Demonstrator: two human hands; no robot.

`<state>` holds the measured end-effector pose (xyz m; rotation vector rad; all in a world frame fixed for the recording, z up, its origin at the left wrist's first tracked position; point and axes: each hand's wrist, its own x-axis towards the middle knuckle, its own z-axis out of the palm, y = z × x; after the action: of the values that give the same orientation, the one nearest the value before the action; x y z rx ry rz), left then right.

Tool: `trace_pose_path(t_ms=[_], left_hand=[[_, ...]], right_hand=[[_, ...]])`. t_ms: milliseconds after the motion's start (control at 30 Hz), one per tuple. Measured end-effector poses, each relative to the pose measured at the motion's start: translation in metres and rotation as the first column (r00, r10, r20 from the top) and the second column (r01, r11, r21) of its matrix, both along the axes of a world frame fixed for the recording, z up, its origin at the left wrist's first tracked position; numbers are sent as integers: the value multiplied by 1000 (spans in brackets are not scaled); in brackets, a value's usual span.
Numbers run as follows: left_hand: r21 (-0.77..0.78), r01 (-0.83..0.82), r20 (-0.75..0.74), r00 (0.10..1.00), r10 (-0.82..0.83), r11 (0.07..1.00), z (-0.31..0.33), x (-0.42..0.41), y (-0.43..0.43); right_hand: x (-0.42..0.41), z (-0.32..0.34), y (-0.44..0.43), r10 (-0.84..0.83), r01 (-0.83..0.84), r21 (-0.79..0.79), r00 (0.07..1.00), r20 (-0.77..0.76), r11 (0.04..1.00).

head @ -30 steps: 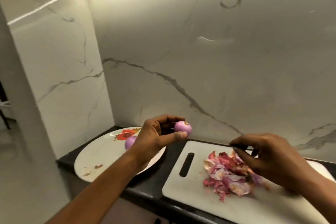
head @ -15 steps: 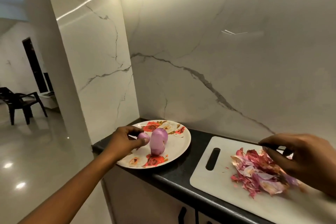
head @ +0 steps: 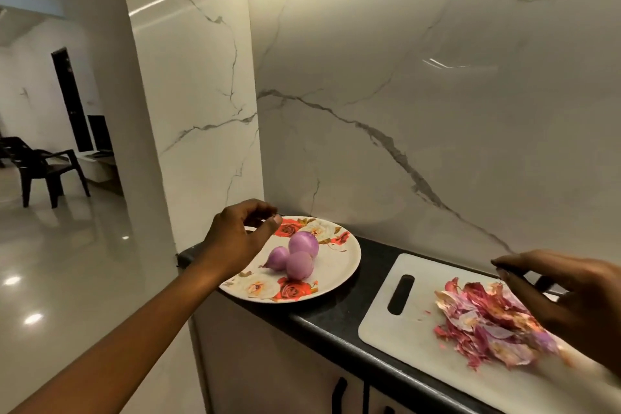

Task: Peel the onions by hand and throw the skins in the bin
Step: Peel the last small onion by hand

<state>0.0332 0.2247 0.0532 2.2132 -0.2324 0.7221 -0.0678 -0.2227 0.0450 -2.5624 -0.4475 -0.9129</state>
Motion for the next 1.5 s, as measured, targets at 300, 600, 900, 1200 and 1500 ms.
trace_pose_path(t_ms=[300,600,900,1200,1500], left_hand=[[-3,348,44,937,-348,937,25,-29,-102],[126,685,81,714,-696,718,18,-21,-239],[251,764,-20,619,-786,595,-22,29,-352],[222,804,37,559,-828,552,-27,36,-353],[270,853,41,453,-890,447,-31,23,-345]], right_hand=[[-6,32,-20,43,-37,-194,999,25,980],[11,22,-101,-21,21,-38,1000,14,999],[9,4,-124,284,-26,494,845,-453,869],[1,13,-133,184,83,350,727,-662,933],[-6,17,-126,183,-52,180,471,-863,982]])
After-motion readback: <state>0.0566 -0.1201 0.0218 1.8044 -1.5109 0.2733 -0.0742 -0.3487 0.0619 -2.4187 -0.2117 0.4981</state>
